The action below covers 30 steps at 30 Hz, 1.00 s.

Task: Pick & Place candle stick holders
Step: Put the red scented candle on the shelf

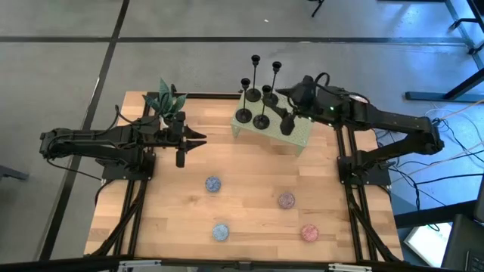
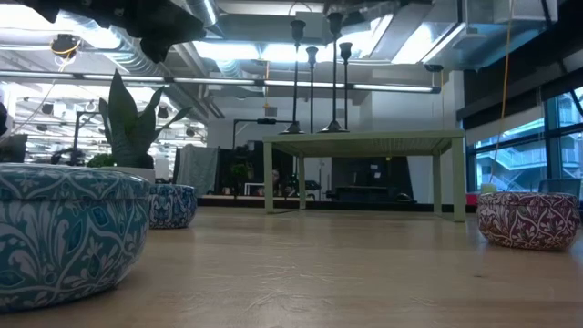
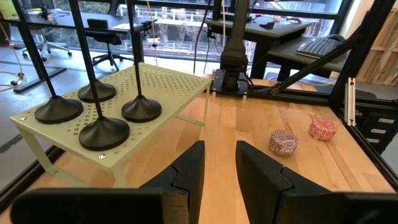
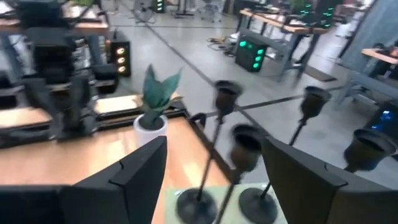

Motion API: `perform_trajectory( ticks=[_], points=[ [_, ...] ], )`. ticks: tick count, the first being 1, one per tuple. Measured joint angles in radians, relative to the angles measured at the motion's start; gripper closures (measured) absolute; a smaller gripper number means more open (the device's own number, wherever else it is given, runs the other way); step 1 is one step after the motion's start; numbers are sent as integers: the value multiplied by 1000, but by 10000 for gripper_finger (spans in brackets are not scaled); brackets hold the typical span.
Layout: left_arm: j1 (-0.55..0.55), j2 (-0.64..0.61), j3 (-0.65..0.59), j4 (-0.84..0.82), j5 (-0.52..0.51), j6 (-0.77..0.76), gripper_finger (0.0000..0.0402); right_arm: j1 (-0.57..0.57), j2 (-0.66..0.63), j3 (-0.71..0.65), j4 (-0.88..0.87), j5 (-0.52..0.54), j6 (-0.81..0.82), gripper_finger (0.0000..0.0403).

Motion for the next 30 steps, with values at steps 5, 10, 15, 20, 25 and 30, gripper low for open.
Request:
perform_trajectory(
  ticks=[5,10,15,20,25,30],
  points=[
    [0,0,0,-1,0,0,315,103,-45,0,-134,0,53,133],
    [0,0,0,-1,0,-11,315,230,-48,0,-304,-35,176,133],
    [0,0,0,0,0,-11,315,362,5,0,-445,-95,347,133],
    [0,0,0,0,-1,-11,315,476,101,0,-511,-133,501,133],
    [0,0,0,1,-3,-16,315,542,208,0,-512,-183,598,133],
    [0,0,0,1,-3,-34,315,571,294,0,-523,-199,685,133]
  ],
)
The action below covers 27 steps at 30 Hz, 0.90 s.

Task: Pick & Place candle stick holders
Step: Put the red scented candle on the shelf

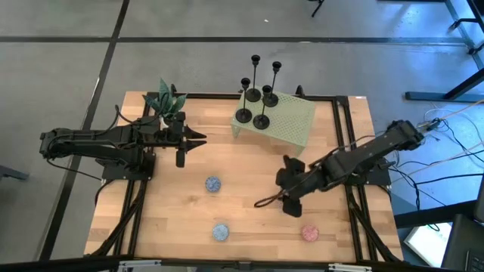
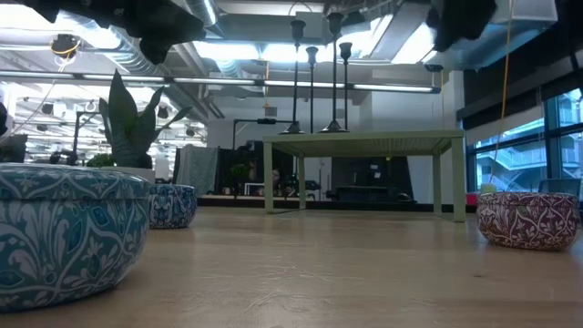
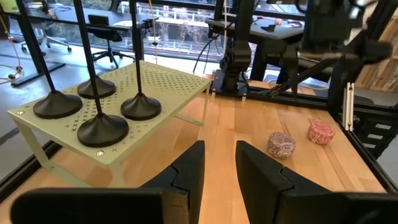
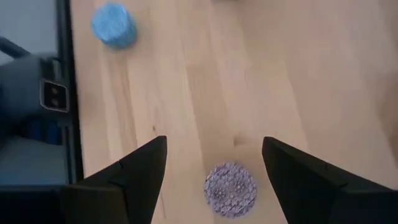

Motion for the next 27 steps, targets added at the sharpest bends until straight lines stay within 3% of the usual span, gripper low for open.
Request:
perform_trajectory(
  ticks=[13,27],
  points=[
    [0,0,0,-16,0,0,315,68,100,0,-26,-21,52,134],
    [0,0,0,-33,0,0,315,69,129,0,-97,-18,48,134]
  ],
)
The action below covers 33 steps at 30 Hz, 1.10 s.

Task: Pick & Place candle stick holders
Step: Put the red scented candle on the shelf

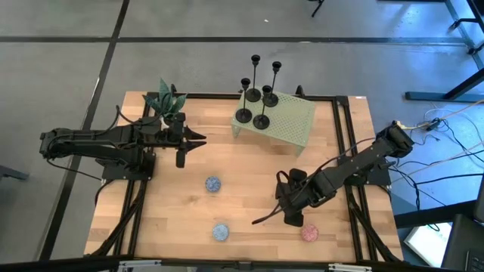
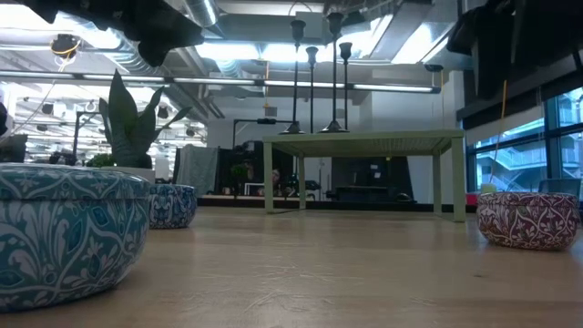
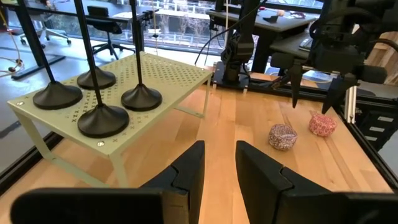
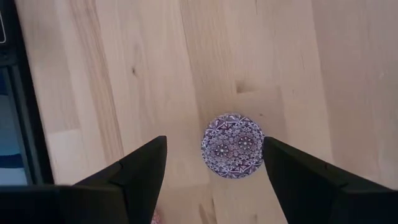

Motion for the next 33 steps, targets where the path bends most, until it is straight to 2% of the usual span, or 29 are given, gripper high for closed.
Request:
perform_trajectory(
  ticks=[19,24,29,33],
  points=[
    [0,0,0,0,0,0,315,0,0,0,2,-37,-2,133],
    [0,0,0,0,0,0,315,0,0,0,0,-14,-69,133],
    [0,0,0,0,0,0,315,0,0,0,22,-66,7,133],
    [0,0,0,-1,0,0,315,1,2,0,29,-59,49,133]
  ],
)
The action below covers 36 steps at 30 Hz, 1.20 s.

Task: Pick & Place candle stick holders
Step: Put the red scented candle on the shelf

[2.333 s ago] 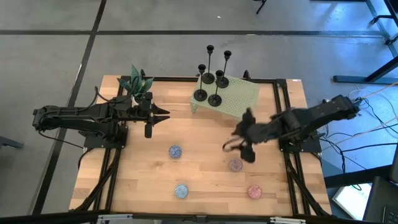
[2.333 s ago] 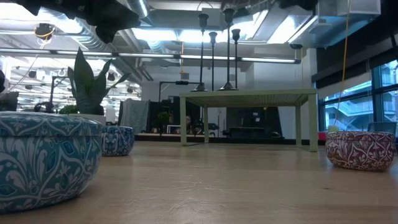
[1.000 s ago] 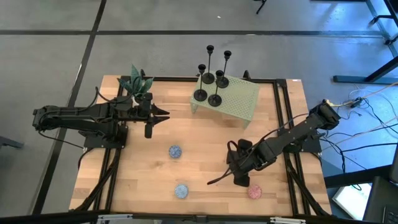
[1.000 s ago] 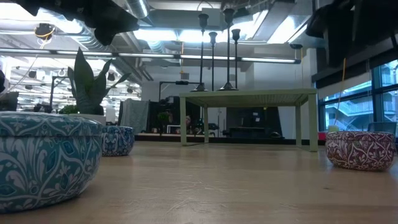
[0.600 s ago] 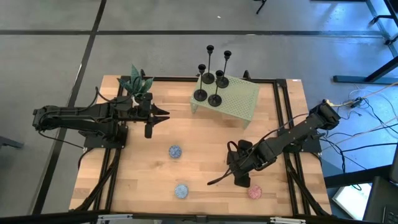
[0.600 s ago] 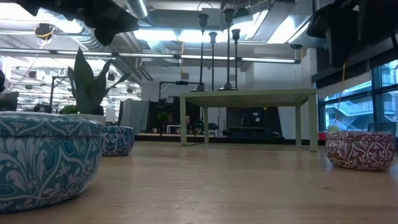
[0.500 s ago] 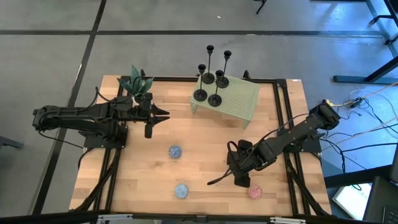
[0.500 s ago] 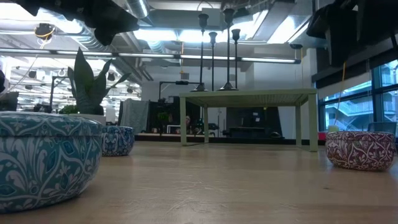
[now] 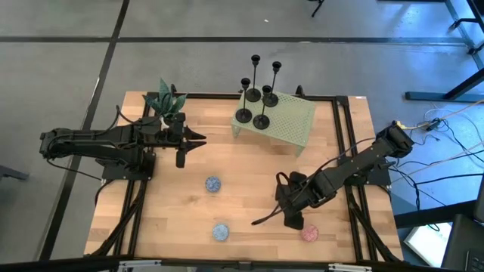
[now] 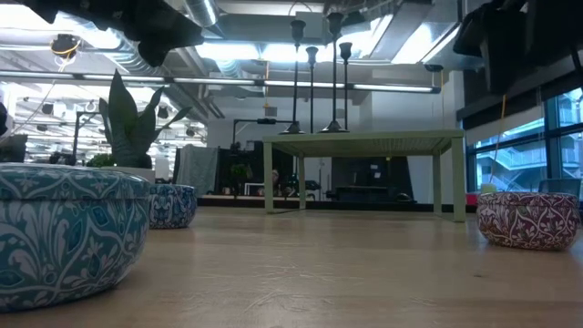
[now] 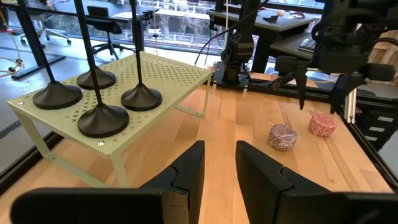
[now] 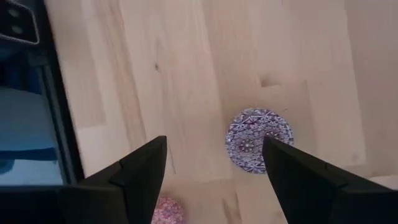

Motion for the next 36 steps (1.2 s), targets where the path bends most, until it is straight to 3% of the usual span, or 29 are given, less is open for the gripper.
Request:
perform_trajectory(
  ticks=[19,28,36],
  points=[
    [0,0,0,-4,0,0,315,-26,184,0,-48,-2,11,133],
    [0,0,0,-5,0,0,315,-76,189,-3,-120,-59,-8,133],
    [0,0,0,-6,2,0,315,-75,179,-99,-11,-134,-50,133]
  ],
)
